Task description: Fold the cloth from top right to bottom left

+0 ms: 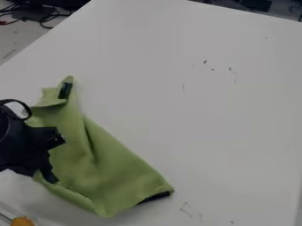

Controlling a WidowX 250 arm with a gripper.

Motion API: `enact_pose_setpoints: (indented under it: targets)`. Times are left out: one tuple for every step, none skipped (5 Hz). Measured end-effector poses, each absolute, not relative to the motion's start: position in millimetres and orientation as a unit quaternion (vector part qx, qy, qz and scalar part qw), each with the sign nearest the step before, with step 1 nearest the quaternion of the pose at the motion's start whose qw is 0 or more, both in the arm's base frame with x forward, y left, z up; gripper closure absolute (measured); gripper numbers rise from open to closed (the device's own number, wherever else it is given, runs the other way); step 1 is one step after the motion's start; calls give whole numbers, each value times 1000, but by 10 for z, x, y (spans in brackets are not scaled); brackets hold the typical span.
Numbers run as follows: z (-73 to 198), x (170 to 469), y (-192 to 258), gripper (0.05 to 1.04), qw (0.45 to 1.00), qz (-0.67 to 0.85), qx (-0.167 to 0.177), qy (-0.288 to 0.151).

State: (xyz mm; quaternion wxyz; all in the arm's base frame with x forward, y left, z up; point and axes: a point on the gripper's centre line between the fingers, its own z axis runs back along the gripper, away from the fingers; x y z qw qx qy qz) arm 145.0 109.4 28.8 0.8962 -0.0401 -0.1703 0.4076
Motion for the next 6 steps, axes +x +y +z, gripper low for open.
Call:
enact_pose_setpoints:
  targets:
    - [283, 1447, 1118, 497, 905, 394, -35, -155]
    - [362, 1452, 1111, 198, 914, 382, -19, -137]
    - [521, 1468, 1072, 75, 926, 362, 11, -102]
    - [630, 1516, 1037, 81, 936, 340, 26, -81]
    - [698, 1578, 996, 83, 939, 334, 28, -76]
    - [715, 1616, 990, 83, 938, 334, 33, -88]
